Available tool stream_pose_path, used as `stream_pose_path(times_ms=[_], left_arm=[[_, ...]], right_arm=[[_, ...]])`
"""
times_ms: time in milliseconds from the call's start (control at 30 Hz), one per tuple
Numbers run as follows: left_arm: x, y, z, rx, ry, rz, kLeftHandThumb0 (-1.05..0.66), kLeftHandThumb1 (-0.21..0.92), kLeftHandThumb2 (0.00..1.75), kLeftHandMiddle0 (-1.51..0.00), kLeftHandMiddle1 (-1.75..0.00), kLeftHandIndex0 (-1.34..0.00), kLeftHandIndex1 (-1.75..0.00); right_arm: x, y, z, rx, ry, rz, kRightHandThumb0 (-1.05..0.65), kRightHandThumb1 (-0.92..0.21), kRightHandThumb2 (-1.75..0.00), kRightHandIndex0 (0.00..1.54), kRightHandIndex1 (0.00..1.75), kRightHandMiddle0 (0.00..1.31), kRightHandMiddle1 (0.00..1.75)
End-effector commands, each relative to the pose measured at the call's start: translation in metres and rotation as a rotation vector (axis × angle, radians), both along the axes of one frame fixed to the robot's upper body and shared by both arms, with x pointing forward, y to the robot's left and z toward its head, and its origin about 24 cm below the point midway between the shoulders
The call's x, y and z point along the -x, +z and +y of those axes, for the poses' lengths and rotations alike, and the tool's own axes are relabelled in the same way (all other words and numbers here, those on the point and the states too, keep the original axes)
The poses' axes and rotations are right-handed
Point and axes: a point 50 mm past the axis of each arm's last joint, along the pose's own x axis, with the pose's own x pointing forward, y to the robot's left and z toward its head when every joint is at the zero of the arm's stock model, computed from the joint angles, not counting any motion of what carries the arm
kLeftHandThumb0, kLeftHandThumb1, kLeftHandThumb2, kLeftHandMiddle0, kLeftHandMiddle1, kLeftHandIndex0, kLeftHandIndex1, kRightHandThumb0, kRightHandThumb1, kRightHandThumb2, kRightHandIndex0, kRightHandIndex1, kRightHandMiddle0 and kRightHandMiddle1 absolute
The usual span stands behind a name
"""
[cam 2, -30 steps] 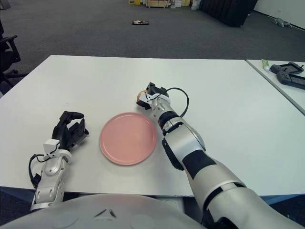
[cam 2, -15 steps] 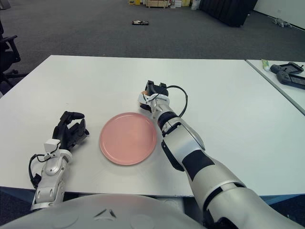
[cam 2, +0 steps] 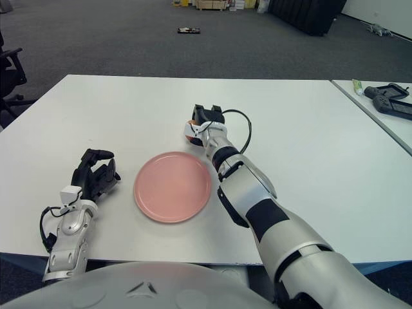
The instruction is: Put the apple into the plate.
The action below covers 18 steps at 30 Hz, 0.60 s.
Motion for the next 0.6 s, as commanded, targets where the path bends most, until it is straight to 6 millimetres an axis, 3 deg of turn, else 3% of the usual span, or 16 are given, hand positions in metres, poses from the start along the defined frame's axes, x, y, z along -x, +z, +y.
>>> stream_pose_path(times_ms=[0, 567], left_arm=[[-0.006, 0.002, 0.001, -0.003, -0.002, -0.018, -0.37, 0.74, 0.78, -0.8, -1.75, -0.3, -1.75], [-0.008, -0.001, 0.003, -0.012, -0.006, -0.018, -0.38, 0.71, 0.82, -0.82, -1.75, -0.32, -1.75]], right_arm=[[-0.012, 0.027, 0.004, -0.043, 0.014, -0.09, -0.01, -0.08, -1.58, 0.82, 1.69, 0.55, 1.75], [-0.026, 0.07, 0.004, -0.194, 0.044, -0.219, 0.0, -0.05, -1.63, 0.82, 1.74, 0.58, 1.75]])
